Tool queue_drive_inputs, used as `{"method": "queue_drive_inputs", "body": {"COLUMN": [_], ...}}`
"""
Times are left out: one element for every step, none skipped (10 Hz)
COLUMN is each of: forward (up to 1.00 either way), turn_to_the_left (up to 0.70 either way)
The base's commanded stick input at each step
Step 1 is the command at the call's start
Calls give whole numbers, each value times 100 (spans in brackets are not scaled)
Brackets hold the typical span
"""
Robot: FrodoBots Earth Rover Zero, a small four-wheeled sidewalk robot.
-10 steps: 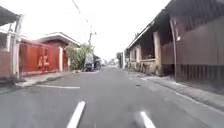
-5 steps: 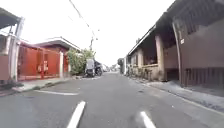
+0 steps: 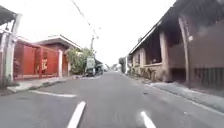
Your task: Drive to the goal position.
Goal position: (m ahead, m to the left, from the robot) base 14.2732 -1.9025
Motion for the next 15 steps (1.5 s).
{"method": "queue_drive_inputs", "body": {"forward": [70, 70, 70, 70, 70, 70, 70, 67, 62, 57, 53, 48, 43, 39, 37], "turn_to_the_left": [0, 0, 0, 0, 0, 0, 0, 0, 0, 0, 0, 0, 0, 0, 0]}}
